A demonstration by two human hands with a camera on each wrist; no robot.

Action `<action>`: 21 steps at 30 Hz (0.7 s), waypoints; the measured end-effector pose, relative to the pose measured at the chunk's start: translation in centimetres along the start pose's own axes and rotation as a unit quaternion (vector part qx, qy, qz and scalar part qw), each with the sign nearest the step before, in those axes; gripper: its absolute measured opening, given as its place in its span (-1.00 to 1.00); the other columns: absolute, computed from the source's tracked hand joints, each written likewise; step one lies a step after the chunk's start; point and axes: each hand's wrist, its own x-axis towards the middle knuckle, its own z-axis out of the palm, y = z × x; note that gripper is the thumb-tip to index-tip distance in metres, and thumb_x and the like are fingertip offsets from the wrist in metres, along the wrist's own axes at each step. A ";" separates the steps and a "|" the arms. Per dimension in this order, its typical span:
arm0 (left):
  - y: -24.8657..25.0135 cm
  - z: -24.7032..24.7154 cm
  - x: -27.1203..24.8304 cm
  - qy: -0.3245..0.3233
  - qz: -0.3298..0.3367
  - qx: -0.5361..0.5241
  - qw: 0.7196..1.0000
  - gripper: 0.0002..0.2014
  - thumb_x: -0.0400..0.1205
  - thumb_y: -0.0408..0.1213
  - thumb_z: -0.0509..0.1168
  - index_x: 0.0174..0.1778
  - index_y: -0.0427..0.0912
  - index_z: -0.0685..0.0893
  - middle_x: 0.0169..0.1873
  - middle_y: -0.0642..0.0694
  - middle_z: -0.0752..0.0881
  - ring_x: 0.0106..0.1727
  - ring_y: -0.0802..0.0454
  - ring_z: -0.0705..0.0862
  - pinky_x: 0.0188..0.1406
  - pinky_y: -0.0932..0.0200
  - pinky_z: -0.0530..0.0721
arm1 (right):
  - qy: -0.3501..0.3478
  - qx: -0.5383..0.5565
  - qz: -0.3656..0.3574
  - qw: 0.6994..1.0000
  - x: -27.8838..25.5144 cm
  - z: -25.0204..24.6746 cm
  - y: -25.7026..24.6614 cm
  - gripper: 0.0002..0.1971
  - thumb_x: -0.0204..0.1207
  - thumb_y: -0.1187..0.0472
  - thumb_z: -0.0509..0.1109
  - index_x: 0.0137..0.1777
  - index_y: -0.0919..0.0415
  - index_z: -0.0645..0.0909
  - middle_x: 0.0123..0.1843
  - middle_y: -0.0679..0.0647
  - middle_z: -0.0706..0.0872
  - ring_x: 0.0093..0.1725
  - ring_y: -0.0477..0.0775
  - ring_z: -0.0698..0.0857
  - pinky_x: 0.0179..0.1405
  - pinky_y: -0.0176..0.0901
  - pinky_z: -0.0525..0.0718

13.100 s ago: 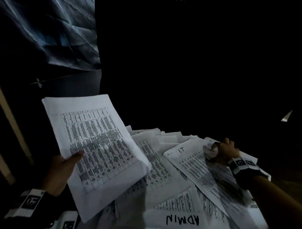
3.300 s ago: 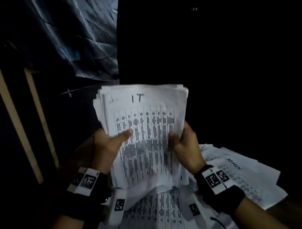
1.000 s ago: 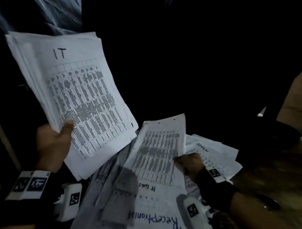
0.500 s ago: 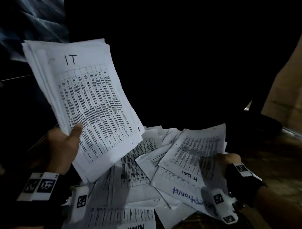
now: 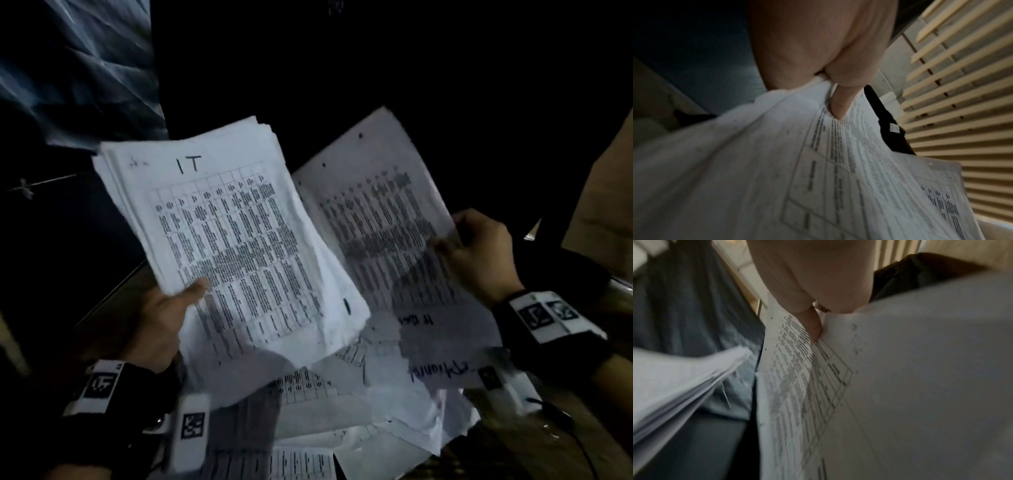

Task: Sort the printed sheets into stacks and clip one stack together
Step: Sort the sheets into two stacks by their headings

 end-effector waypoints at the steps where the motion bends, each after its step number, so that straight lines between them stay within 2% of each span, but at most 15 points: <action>1: 0.0 0.3 0.0 -0.027 -0.024 -0.031 0.999 -0.56 0.57 -0.50 0.34 0.40 -0.29 0.56 0.10 0.08 0.80 0.21 0.12 0.72 0.37 0.05 0.59 | 0.003 0.040 0.008 0.999 0.8 -0.2 -1.0 -0.86 0.39 0.30 0.51 -0.13 0.15 0.60 -0.25 0.11 0.70 -0.34 -0.03 0.66 -0.29 -0.16 0.65; 2: -0.2 0.5 0.1 -0.051 -0.048 -0.061 0.996 -0.50 0.53 -0.46 0.39 0.43 -0.26 0.55 0.26 -0.05 0.73 0.33 -0.03 0.66 0.46 -0.07 0.50 | -0.002 0.083 0.022 0.996 1.5 -0.1 -1.7 -0.85 0.36 0.31 0.54 -0.15 0.16 0.62 -0.29 0.07 0.71 -0.41 -0.21 0.64 -0.34 -0.24 0.65; 3: -0.1 0.8 -0.1 -0.078 -0.061 -0.086 0.991 -0.41 0.45 -0.41 0.47 0.44 -0.23 0.55 0.33 -0.10 0.69 0.37 -0.09 0.64 0.48 -0.11 0.47 | -0.009 0.128 0.034 0.991 2.0 0.2 -2.5 -0.85 0.34 0.32 0.55 -0.18 0.17 0.63 -0.33 0.01 0.69 -0.49 -0.33 0.59 -0.39 -0.34 0.64; 5: -0.1 1.4 -0.5 -0.106 -0.078 -0.122 0.984 -0.23 0.24 -0.27 0.58 0.42 -0.20 0.57 0.31 -0.07 0.71 0.35 -0.03 0.66 0.37 0.01 0.53 | -0.038 0.207 0.061 0.976 2.1 0.9 -4.0 -0.83 0.32 0.35 0.58 -0.26 0.17 0.63 -0.37 -0.03 0.68 -0.55 -0.33 0.57 -0.44 -0.37 0.64; 7: -0.1 2.2 -0.9 -0.126 -0.087 -0.113 0.982 -0.18 0.20 -0.22 0.63 0.43 -0.21 0.57 0.32 -0.09 0.71 0.35 -0.01 0.66 0.35 0.05 0.53 | -0.079 0.283 0.093 0.951 1.4 1.8 -5.3 -0.85 0.31 0.40 0.58 -0.25 0.25 0.64 -0.34 0.09 0.72 -0.48 -0.18 0.64 -0.39 -0.23 0.69; 9: -0.4 2.8 -0.9 -0.139 -0.097 -0.085 0.982 -0.33 0.32 -0.28 0.58 0.38 -0.26 0.60 0.30 -0.16 0.71 0.37 -0.09 0.64 0.43 -0.07 0.50 | -0.119 0.329 0.118 0.929 0.6 2.8 -6.5 -0.83 0.32 0.42 0.57 -0.14 0.41 0.66 -0.29 0.19 0.75 -0.42 -0.02 0.68 -0.33 -0.13 0.71; 11: -0.8 3.2 -0.8 -0.121 -0.089 -0.038 0.988 -0.57 0.47 -0.37 0.48 0.26 -0.33 0.65 0.19 -0.23 0.74 0.34 -0.15 0.65 0.46 -0.13 0.50 | -0.135 0.350 0.127 0.918 -0.2 3.9 -7.2 -0.85 0.39 0.37 0.54 -0.08 0.39 0.66 -0.35 0.09 0.78 -0.45 -0.09 0.71 -0.38 -0.19 0.75; 13: -1.3 3.2 -0.6 -0.092 -0.071 -0.005 0.993 -0.54 0.41 -0.30 0.52 0.22 -0.33 0.69 0.17 -0.24 0.76 0.27 -0.16 0.70 0.46 -0.17 0.51 | -0.147 0.374 0.125 0.907 -0.7 4.7 -7.8 -0.82 0.53 0.17 0.43 -0.01 0.30 0.65 -0.27 0.10 0.82 -0.32 -0.06 0.76 -0.25 -0.07 0.79; 14: -1.3 3.2 -0.6 -0.072 -0.055 0.015 0.996 -0.46 0.33 -0.20 0.56 0.21 -0.31 0.70 0.15 -0.24 0.77 0.22 -0.16 0.72 0.43 -0.17 0.54 | -0.159 0.380 0.130 0.902 -0.9 5.2 -8.0 -0.71 0.57 0.04 0.36 0.07 0.28 0.65 -0.16 0.19 0.83 -0.20 0.02 0.78 -0.11 0.02 0.80; 15: -1.4 3.2 -0.6 -0.055 -0.038 0.036 0.997 -0.42 0.27 -0.10 0.55 0.18 -0.29 0.71 0.11 -0.23 0.79 0.18 -0.17 0.73 0.38 -0.16 0.58 | -0.176 0.396 0.144 0.890 -1.2 5.3 -8.3 -0.61 0.58 -0.05 0.31 0.14 0.29 0.62 -0.10 0.24 0.82 -0.12 0.07 0.79 -0.06 -0.03 0.78; 16: -1.4 3.2 -0.7 -0.041 -0.022 0.050 0.998 -0.44 0.26 -0.05 0.53 0.13 -0.27 0.72 0.06 -0.21 0.79 0.14 -0.18 0.74 0.31 -0.12 0.63 | -0.193 0.425 0.161 0.870 -1.5 5.4 -8.5 -0.57 0.58 -0.05 0.30 0.18 0.34 0.58 -0.12 0.22 0.84 -0.14 0.03 0.83 -0.09 -0.07 0.81; 17: -1.3 3.3 -0.8 -0.030 -0.006 0.059 0.998 -0.50 0.28 -0.04 0.51 0.07 -0.25 0.73 -0.01 -0.17 0.79 0.10 -0.18 0.74 0.18 -0.03 0.67 | -0.206 0.449 0.167 0.853 -1.8 5.6 -8.6 -0.65 0.58 0.04 0.34 0.16 0.34 0.55 -0.21 0.17 0.86 -0.25 -0.07 0.83 -0.24 -0.21 0.80; 18: -1.1 3.3 -0.9 -0.019 0.015 0.072 0.997 -0.56 0.33 -0.06 0.50 0.04 -0.24 0.73 -0.07 -0.15 0.77 0.05 -0.18 0.74 0.05 0.06 0.67 | -0.214 0.440 0.154 0.858 -2.2 5.9 -8.5 -0.74 0.55 0.17 0.41 0.12 0.33 0.55 -0.28 0.11 0.85 -0.33 -0.14 0.82 -0.34 -0.26 0.78; 19: -0.7 3.4 -1.1 -0.009 0.042 0.090 0.995 -0.61 0.40 -0.12 0.51 0.07 -0.26 0.72 -0.10 -0.16 0.76 0.02 -0.19 0.73 -0.04 0.12 0.64 | -0.210 0.395 0.133 0.884 -2.6 6.2 -8.6 -0.79 0.50 0.27 0.45 0.08 0.30 0.57 -0.30 0.06 0.84 -0.35 -0.15 0.80 -0.33 -0.20 0.80; 21: -0.2 3.7 -1.3 0.006 0.091 0.135 0.987 -0.57 0.50 -0.30 0.49 0.27 -0.32 0.62 0.00 -0.19 0.74 0.10 -0.21 0.73 0.01 0.08 0.64 | -0.173 0.313 0.090 0.930 -3.1 7.1 -8.0 -0.77 0.45 0.34 0.49 0.09 0.27 0.60 -0.11 0.12 0.83 -0.14 0.03 0.82 -0.06 0.10 0.81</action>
